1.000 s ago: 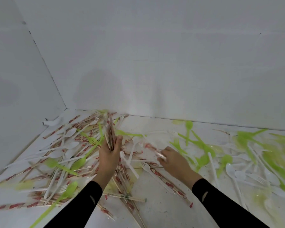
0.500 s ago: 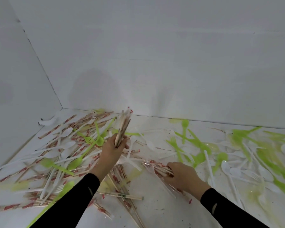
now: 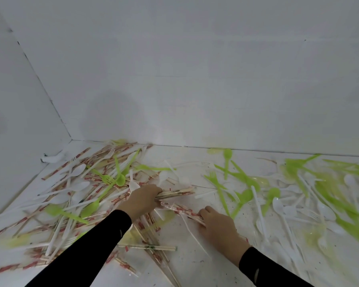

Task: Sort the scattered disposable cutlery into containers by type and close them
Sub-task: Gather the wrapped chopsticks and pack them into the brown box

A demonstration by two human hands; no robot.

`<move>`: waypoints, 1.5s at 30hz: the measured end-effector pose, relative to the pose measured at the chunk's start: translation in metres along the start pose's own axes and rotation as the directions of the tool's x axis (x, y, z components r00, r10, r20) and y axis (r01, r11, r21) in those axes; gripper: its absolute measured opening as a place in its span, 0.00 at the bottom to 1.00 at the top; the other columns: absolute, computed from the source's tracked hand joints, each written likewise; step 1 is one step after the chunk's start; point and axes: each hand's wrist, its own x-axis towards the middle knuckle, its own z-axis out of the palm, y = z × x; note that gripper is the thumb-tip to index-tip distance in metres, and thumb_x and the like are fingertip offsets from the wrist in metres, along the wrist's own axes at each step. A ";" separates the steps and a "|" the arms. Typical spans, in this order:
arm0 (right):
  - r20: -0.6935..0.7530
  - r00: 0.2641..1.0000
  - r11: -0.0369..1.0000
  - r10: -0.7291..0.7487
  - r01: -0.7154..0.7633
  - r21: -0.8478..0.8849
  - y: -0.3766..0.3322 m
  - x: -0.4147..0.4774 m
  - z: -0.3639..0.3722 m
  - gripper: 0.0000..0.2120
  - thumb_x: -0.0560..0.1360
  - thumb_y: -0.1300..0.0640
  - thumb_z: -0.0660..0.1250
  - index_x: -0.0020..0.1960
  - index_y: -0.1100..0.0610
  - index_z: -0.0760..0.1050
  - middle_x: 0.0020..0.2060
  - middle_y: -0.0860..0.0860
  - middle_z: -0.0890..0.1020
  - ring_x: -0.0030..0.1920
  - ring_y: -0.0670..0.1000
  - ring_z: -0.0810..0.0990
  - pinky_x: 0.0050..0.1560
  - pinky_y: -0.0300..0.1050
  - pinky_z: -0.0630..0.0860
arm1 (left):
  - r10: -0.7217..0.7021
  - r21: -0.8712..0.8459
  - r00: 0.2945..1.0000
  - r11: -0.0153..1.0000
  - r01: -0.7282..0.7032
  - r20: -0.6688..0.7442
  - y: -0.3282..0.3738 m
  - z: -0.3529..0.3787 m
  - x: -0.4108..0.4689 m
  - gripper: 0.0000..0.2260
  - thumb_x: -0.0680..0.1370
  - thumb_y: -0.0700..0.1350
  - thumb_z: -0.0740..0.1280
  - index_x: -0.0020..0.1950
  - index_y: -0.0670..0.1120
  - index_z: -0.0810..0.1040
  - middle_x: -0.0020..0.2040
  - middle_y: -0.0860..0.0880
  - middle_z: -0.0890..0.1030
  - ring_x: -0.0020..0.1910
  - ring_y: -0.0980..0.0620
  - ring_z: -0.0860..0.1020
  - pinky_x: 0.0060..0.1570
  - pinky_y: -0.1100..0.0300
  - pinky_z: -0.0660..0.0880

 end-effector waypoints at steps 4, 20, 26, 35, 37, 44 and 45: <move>0.039 0.999 0.999 -0.037 0.038 -0.019 -0.002 0.004 -0.001 0.15 0.50 0.51 0.82 0.29 0.50 0.77 0.28 0.46 0.73 0.14 0.47 0.65 0.26 0.34 0.35 | -0.022 0.034 0.999 0.999 0.021 0.028 -0.008 -0.003 -0.007 0.08 0.78 0.51 0.67 0.52 0.48 0.77 0.45 0.53 0.69 0.49 0.50 0.74 0.49 0.53 0.75; 0.092 0.993 0.996 0.076 -0.071 -0.051 0.038 0.019 -0.047 0.09 0.79 0.46 0.58 0.47 0.50 0.72 0.44 0.48 0.73 0.50 0.52 0.80 0.39 0.43 0.68 | -0.221 -0.725 0.943 0.688 -0.031 -0.250 -0.004 -0.062 -0.038 0.08 0.79 0.49 0.68 0.50 0.44 0.79 0.37 0.48 0.77 0.35 0.52 0.73 0.35 0.63 0.69; 0.015 0.999 0.999 0.032 -0.031 -0.027 0.046 0.037 -0.059 0.16 0.83 0.46 0.51 0.51 0.53 0.73 0.43 0.48 0.82 0.48 0.53 0.76 0.50 0.48 0.67 | -0.336 -0.887 0.842 0.344 -0.308 -0.423 0.000 -0.070 -0.047 0.11 0.81 0.50 0.64 0.57 0.45 0.80 0.51 0.49 0.85 0.52 0.54 0.83 0.53 0.59 0.78; 0.062 0.996 0.738 0.067 -0.091 0.668 -0.020 0.087 -0.073 0.09 0.82 0.48 0.59 0.48 0.50 0.73 0.34 0.46 0.74 0.31 0.47 0.71 0.29 0.32 0.67 | -0.586 -0.896 0.682 0.349 -0.276 -0.438 -0.032 -0.071 -0.059 0.15 0.75 0.51 0.73 0.45 0.38 0.79 0.32 0.43 0.77 0.27 0.50 0.74 0.29 0.58 0.75; 0.092 0.994 0.769 0.066 -0.110 0.630 -0.030 0.098 -0.065 0.10 0.80 0.47 0.63 0.42 0.51 0.72 0.33 0.46 0.75 0.31 0.45 0.73 0.28 0.32 0.68 | -0.581 -0.897 0.696 0.381 -0.226 -0.422 -0.036 -0.069 -0.062 0.13 0.75 0.51 0.73 0.42 0.40 0.81 0.31 0.44 0.80 0.27 0.52 0.74 0.28 0.60 0.74; 0.290 0.953 0.896 0.090 -0.204 0.393 -0.055 0.122 -0.019 0.13 0.76 0.45 0.67 0.41 0.54 0.70 0.34 0.48 0.75 0.37 0.52 0.77 0.37 0.44 0.70 | -0.464 -0.854 0.800 0.508 -0.111 -0.380 -0.036 -0.048 -0.059 0.05 0.76 0.48 0.72 0.44 0.48 0.80 0.37 0.49 0.85 0.30 0.55 0.80 0.31 0.63 0.76; 0.301 0.949 0.905 0.091 -0.204 0.372 -0.057 0.124 -0.015 0.12 0.77 0.46 0.66 0.42 0.54 0.71 0.36 0.48 0.76 0.38 0.52 0.77 0.38 0.44 0.71 | -0.413 -0.826 0.837 0.558 -0.078 -0.358 -0.035 -0.044 -0.057 0.04 0.76 0.48 0.72 0.45 0.49 0.80 0.37 0.51 0.85 0.32 0.57 0.81 0.33 0.66 0.75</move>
